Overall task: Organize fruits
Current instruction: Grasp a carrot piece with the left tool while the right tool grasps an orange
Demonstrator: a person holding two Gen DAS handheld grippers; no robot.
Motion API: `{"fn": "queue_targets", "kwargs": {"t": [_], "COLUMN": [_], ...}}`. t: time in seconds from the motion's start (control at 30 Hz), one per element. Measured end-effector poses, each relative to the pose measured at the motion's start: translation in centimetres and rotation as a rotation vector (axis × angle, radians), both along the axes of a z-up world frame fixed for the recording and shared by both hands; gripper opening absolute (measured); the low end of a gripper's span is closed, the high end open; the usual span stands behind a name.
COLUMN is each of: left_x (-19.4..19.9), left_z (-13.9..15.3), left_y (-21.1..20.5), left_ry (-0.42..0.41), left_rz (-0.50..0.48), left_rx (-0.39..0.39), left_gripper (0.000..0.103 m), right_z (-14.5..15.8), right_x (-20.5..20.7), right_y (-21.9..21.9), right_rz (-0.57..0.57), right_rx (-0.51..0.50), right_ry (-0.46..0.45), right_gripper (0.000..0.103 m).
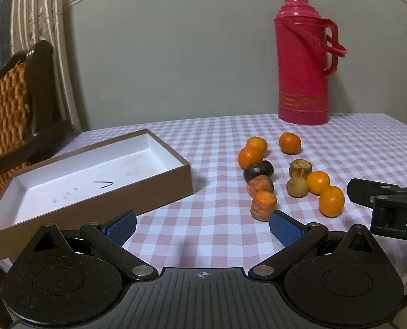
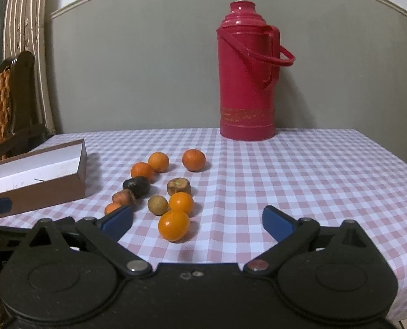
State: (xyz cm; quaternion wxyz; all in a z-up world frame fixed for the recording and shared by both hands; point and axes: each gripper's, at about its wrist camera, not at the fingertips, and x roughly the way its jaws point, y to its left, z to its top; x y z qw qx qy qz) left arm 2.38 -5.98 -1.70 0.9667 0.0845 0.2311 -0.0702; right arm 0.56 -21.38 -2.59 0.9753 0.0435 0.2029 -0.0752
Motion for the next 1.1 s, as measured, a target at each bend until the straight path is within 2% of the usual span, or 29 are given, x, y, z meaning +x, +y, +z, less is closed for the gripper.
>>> {"fn": "queue_targets", "kwargs": {"t": [0.1, 0.27, 0.33, 0.37, 0.53, 0.67, 0.8, 1.0, 1.03, 1.1], "left_x": [0.7, 1.4, 1.7, 1.9, 3.0, 3.4, 3.7, 4.4, 4.6, 4.9], "left_z": [-0.2, -0.7, -0.8, -0.9, -1.6, -1.9, -2.3, -2.6, -2.6, -2.7], "left_y": [-0.4, -1.6, -2.0, -2.2, -2.7, -3.1, -3.9, -4.7, -4.8, -4.7], "left_ry": [0.014, 0.012, 0.013, 0.024, 0.074, 0.085, 0.085, 0.095, 0.095, 0.101], "left_rz": [-0.020, -0.051, -0.064, -0.073, -0.086, -0.105, -0.129, -0.149, -0.149, -0.153], "left_rx": [-0.009, 0.020, 0.025, 0.032, 0.017, 0.015, 0.022, 0.008, 0.001, -0.025], "left_gripper": [0.103, 0.103, 0.091, 0.079, 0.073, 0.052, 0.047, 0.047, 0.045, 0.035], "right_z": [0.0, -0.2, -0.3, -0.3, -0.2, -0.4, -0.5, -0.8, -0.9, -1.0], "right_x": [0.5, 1.4, 1.6, 1.6, 2.0, 2.8, 3.5, 3.9, 4.0, 4.1], "right_y": [-0.4, -0.8, -0.8, -0.8, -0.8, -0.8, -0.8, -0.9, -0.9, -0.9], "right_rz": [-0.004, 0.010, 0.019, 0.021, 0.038, 0.064, 0.073, 0.076, 0.076, 0.076], "right_rx": [0.010, 0.019, 0.029, 0.029, 0.032, 0.066, 0.085, 0.112, 0.112, 0.112], "right_ry": [0.016, 0.055, 0.065, 0.064, 0.067, 0.088, 0.092, 0.100, 0.101, 0.108], "right_gripper": [0.091, 0.076, 0.069, 0.068, 0.064, 0.049, 0.044, 0.043, 0.043, 0.042]}}
